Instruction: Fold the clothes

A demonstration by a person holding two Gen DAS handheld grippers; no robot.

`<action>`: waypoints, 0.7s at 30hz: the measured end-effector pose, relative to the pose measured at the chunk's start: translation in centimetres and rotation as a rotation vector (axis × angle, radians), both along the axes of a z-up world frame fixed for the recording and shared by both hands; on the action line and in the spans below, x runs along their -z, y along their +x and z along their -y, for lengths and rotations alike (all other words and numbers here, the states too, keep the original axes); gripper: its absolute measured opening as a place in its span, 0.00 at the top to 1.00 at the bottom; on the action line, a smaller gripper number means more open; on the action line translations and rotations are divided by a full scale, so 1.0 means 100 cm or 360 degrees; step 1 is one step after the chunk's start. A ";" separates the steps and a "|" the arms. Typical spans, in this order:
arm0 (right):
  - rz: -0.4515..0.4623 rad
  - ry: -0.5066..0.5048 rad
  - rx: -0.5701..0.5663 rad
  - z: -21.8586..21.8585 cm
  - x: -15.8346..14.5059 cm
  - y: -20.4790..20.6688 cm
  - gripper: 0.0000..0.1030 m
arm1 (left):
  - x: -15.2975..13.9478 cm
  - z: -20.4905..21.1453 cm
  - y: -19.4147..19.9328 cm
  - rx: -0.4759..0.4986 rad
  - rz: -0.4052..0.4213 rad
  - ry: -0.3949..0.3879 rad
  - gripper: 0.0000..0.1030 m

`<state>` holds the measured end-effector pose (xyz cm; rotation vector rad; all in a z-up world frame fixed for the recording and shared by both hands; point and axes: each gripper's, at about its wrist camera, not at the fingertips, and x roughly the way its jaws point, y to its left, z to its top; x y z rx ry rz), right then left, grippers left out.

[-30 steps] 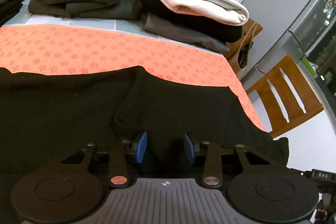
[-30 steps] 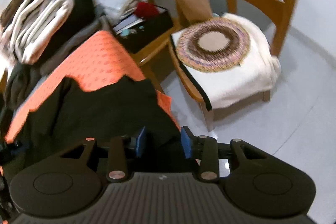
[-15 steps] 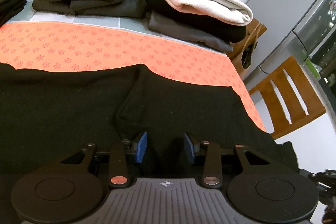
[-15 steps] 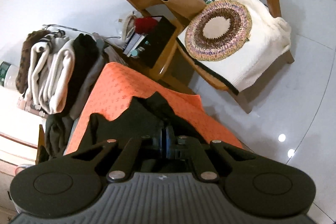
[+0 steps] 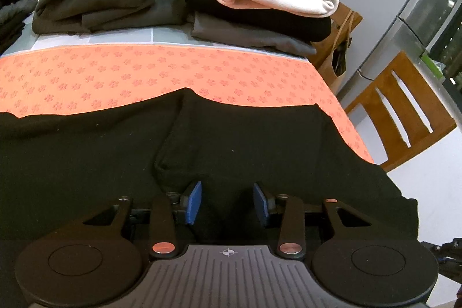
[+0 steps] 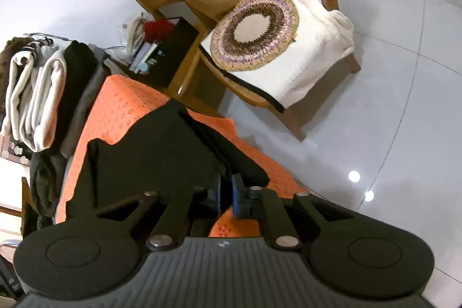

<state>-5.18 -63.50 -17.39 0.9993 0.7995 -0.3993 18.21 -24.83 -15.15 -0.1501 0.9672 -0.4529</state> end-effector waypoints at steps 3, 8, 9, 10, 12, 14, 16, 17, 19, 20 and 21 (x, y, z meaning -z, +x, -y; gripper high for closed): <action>0.0015 -0.0127 -0.0065 0.001 -0.011 0.008 0.76 | -0.006 -0.006 -0.004 -0.0051 0.0004 -0.0040 0.55; -0.0008 -0.0103 -0.0127 0.007 -0.007 0.019 0.64 | -0.019 -0.028 -0.024 -0.0118 -0.0012 -0.0162 0.51; -0.0021 -0.0086 -0.0122 0.007 -0.004 0.019 0.64 | -0.022 -0.031 -0.029 -0.0127 -0.0020 -0.0187 0.50; -0.0030 -0.0065 -0.0116 0.007 -0.002 0.018 0.64 | -0.024 -0.032 -0.036 -0.0116 -0.0022 -0.0199 0.48; -0.0035 -0.0017 -0.0111 0.006 0.003 0.015 0.65 | -0.027 -0.029 -0.053 -0.0062 -0.0014 -0.0188 0.47; -0.0035 -0.0002 -0.0101 0.003 0.006 0.014 0.65 | -0.030 -0.019 -0.070 0.0058 0.0027 -0.0130 0.44; -0.0035 0.0013 -0.0091 0.000 0.009 0.013 0.67 | -0.029 -0.003 -0.088 0.0212 0.0076 -0.0042 0.41; -0.0035 0.0013 -0.0088 -0.001 0.009 0.012 0.68 | -0.028 0.005 -0.096 0.0287 0.0099 0.0002 0.41; -0.0034 -0.0004 -0.0091 -0.003 0.009 0.013 0.71 | -0.023 0.017 -0.107 0.0377 0.0138 0.0094 0.41; -0.0033 -0.0009 -0.0089 -0.003 0.009 0.013 0.73 | -0.019 0.023 -0.110 0.0401 0.0161 0.0145 0.41; -0.0034 -0.0014 -0.0089 -0.003 0.008 0.013 0.74 | -0.016 0.027 -0.114 0.0424 0.0184 0.0193 0.41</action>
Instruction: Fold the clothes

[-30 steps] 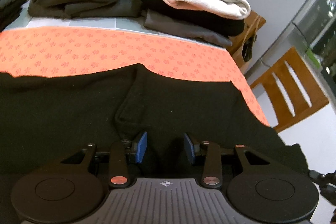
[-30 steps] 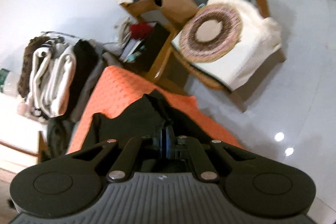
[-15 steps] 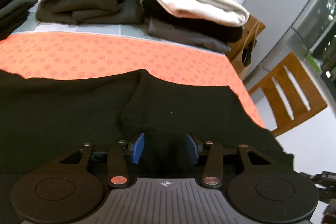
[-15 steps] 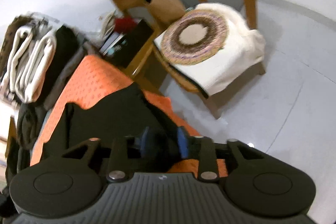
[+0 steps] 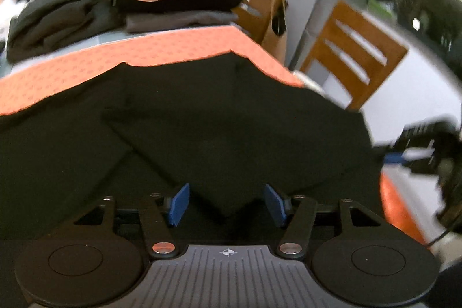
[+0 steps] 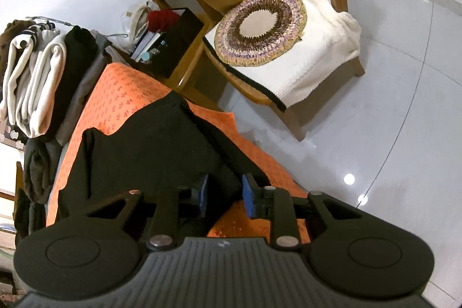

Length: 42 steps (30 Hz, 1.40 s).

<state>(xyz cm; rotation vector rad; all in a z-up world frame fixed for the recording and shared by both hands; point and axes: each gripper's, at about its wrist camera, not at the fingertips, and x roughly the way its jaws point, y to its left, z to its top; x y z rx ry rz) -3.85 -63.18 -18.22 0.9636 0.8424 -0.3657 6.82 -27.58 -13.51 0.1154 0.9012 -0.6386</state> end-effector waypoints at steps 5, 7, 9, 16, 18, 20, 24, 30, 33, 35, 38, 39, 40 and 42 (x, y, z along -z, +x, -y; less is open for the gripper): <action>-0.0002 -0.0015 -0.0011 0.003 -0.002 0.000 0.87 | 0.015 0.011 -0.008 0.0049 0.0098 0.0142 0.66; 0.0005 -0.0017 -0.0024 0.003 -0.003 0.000 0.90 | 0.018 0.011 -0.009 0.0035 0.0118 0.0159 0.75; 0.0020 -0.0025 -0.0037 0.002 -0.006 0.001 0.94 | 0.015 0.006 -0.010 0.0000 0.0118 0.0138 0.88; 0.0047 -0.0001 0.0016 0.006 -0.019 -0.004 0.95 | -0.001 -0.011 -0.016 -0.0078 0.0054 0.0056 0.87; 0.0031 -0.0039 0.0010 0.005 -0.022 -0.003 0.92 | -0.002 -0.018 -0.017 -0.0102 0.0006 -0.0004 0.72; 0.0022 -0.0153 -0.0008 0.000 -0.030 -0.002 0.89 | -0.007 -0.024 -0.021 -0.0114 0.0031 -0.0049 0.64; 0.0090 -0.0401 -0.0185 -0.013 -0.047 0.011 0.84 | -0.019 -0.024 -0.017 -0.0097 0.0118 -0.0138 0.64; 0.0264 -0.0516 -0.0624 -0.045 -0.052 0.055 0.74 | -0.002 -0.004 0.018 -0.0059 0.0113 -0.0155 0.74; 0.0288 -0.0518 -0.0760 -0.057 -0.044 0.075 0.73 | 0.008 -0.002 0.032 -0.0065 0.0097 -0.0112 0.75; 0.0258 -0.0541 -0.0779 -0.061 -0.036 0.086 0.74 | 0.014 -0.006 0.038 -0.0112 0.0072 -0.0100 0.75; 0.0238 -0.0569 -0.0737 -0.057 -0.030 0.091 0.75 | 0.020 -0.021 0.042 -0.0204 0.0028 -0.0107 0.76; 0.0241 -0.0578 -0.0721 -0.054 -0.029 0.090 0.75 | 0.021 -0.027 0.042 -0.0224 0.0025 -0.0122 0.77; 0.0242 -0.0585 -0.0706 -0.052 -0.029 0.089 0.76 | 0.023 -0.031 0.043 -0.0236 0.0025 -0.0134 0.78; 0.0233 -0.0599 -0.0671 -0.048 -0.027 0.085 0.76 | 0.025 -0.038 0.044 -0.0252 0.0029 -0.0150 0.79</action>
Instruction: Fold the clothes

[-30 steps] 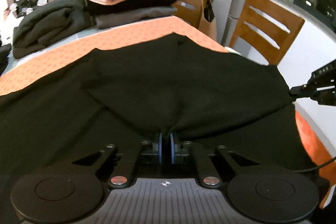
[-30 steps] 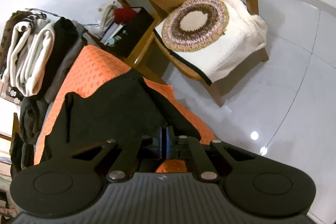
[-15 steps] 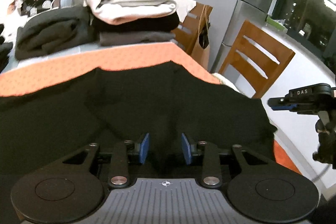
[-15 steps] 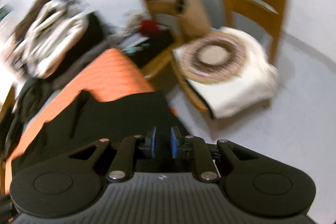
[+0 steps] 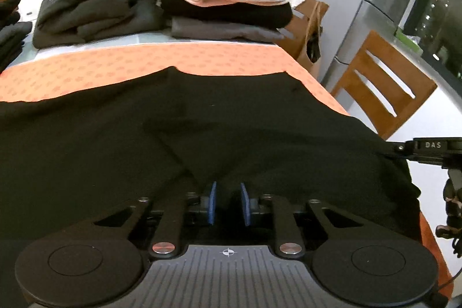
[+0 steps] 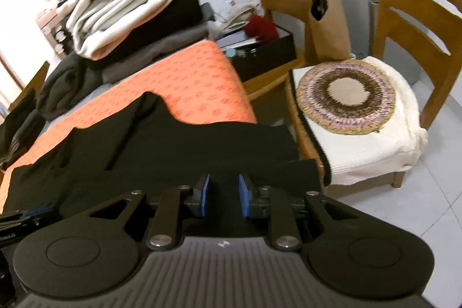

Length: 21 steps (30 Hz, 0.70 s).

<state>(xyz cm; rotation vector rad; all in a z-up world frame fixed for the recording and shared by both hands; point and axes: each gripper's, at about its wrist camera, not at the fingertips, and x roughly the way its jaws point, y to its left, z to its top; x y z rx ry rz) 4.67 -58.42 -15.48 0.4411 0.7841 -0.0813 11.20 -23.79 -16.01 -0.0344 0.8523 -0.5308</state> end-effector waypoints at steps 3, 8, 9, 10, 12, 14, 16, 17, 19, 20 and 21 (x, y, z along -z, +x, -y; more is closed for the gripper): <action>-0.0052 -0.0038 0.0098 0.010 0.008 -0.002 0.76 | 0.000 -0.002 0.002 -0.0021 0.0001 -0.0010 0.80; -0.0081 -0.0025 0.0151 0.018 0.010 -0.007 0.70 | -0.007 0.000 -0.001 -0.0014 0.0008 -0.0004 0.73; -0.0083 -0.0032 0.0144 0.016 0.008 -0.008 0.70 | -0.009 0.002 -0.002 0.0012 0.0019 -0.0002 0.73; -0.0085 -0.0033 0.0137 0.015 0.007 -0.008 0.70 | -0.010 0.006 -0.004 0.0050 0.0029 0.0005 0.72; -0.0086 -0.0019 0.0132 0.012 0.005 -0.010 0.70 | -0.012 0.013 -0.007 0.0118 0.0037 0.0013 0.71; -0.0084 -0.0012 0.0125 0.009 0.003 -0.013 0.70 | -0.012 0.020 -0.010 0.0171 0.0035 0.0017 0.71; -0.0071 -0.0013 0.0107 0.006 -0.001 -0.017 0.70 | -0.013 0.022 -0.015 0.0193 0.0038 0.0009 0.69; -0.0063 -0.0014 0.0097 0.004 -0.004 -0.020 0.70 | -0.015 0.023 -0.018 0.0199 0.0039 0.0003 0.66; -0.0037 -0.0016 0.0070 0.001 -0.009 -0.026 0.70 | -0.019 0.021 -0.024 0.0196 0.0045 -0.0011 0.63; -0.0022 -0.0016 0.0056 -0.001 -0.013 -0.030 0.70 | -0.021 0.019 -0.029 0.0194 0.0055 -0.0019 0.61; -0.0006 -0.0017 0.0041 -0.003 -0.016 -0.034 0.70 | -0.024 0.016 -0.033 0.0190 0.0066 -0.0023 0.60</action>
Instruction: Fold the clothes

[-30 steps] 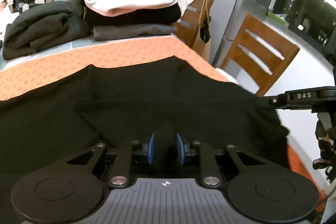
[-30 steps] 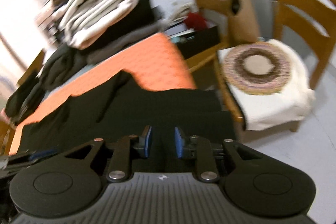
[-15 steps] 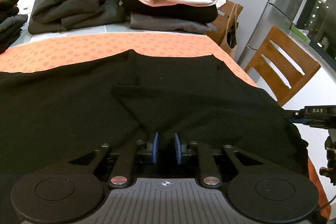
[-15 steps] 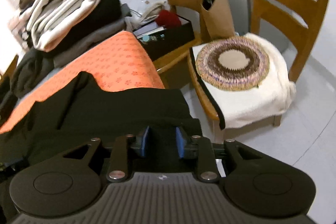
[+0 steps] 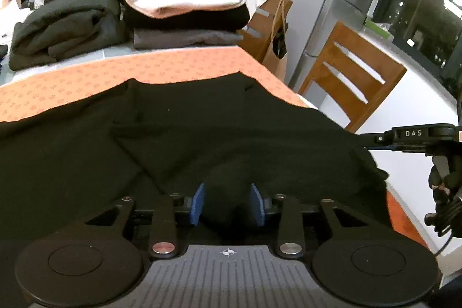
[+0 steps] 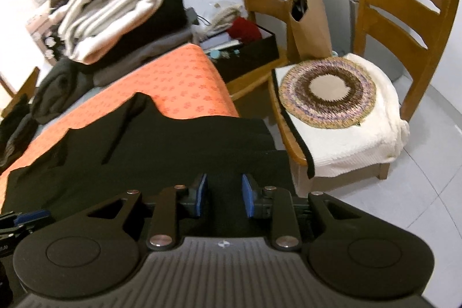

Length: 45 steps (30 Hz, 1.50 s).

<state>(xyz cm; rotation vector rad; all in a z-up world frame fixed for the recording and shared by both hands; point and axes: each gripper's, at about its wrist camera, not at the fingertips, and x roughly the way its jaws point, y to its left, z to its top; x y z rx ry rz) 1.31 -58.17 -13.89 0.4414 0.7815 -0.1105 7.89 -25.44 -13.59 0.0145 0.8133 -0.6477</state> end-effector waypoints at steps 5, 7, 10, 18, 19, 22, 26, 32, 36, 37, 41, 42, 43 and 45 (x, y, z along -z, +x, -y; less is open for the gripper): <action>0.0080 -0.0007 -0.0092 -0.011 -0.017 -0.023 0.70 | -0.018 -0.016 -0.026 -0.0038 0.0058 -0.0029 0.52; 0.0107 -0.0004 -0.0128 -0.017 -0.023 -0.035 0.70 | -0.026 -0.023 -0.039 -0.0054 0.0090 -0.0035 0.47; 0.0140 0.0001 -0.0178 -0.026 -0.031 -0.054 0.69 | -0.037 -0.035 -0.061 -0.0068 0.0134 -0.0041 0.42; 0.0184 0.0004 -0.0333 -0.059 -0.042 -0.128 0.67 | -0.054 -0.069 -0.129 -0.0085 0.0194 -0.0067 0.34; 0.0182 0.0004 -0.0360 -0.064 -0.042 -0.139 0.66 | -0.055 -0.074 -0.137 -0.0088 0.0196 -0.0068 0.33; 0.0157 -0.0003 -0.0417 -0.078 -0.039 -0.175 0.66 | -0.059 -0.087 -0.163 -0.0103 0.0198 -0.0077 0.33; 0.0125 -0.0017 -0.0494 -0.098 -0.028 -0.220 0.66 | -0.063 -0.101 -0.199 -0.0115 0.0217 -0.0092 0.32; 0.0069 -0.0004 -0.0568 -0.122 0.009 -0.266 0.66 | -0.072 -0.116 -0.245 -0.0106 0.0261 -0.0057 0.31; 0.0039 -0.0006 -0.0587 -0.131 0.036 -0.276 0.65 | -0.078 -0.122 -0.263 -0.0106 0.0271 -0.0047 0.31; 0.0031 -0.0008 -0.0588 -0.132 0.044 -0.277 0.62 | -0.079 -0.123 -0.268 -0.0106 0.0275 -0.0043 0.31; -0.0007 -0.0048 -0.0607 -0.137 0.072 -0.277 0.58 | -0.084 -0.126 -0.283 -0.0100 0.0292 -0.0022 0.31; -0.0006 -0.0065 -0.0617 -0.137 0.078 -0.274 0.58 | -0.085 -0.127 -0.286 -0.0097 0.0297 -0.0012 0.31; 0.0008 -0.0084 -0.0630 -0.138 0.082 -0.272 0.57 | -0.085 -0.127 -0.289 -0.0097 0.0298 -0.0004 0.31; 0.0038 -0.0119 -0.0660 -0.140 0.091 -0.268 0.55 | -0.085 -0.129 -0.294 -0.0100 0.0295 0.0006 0.31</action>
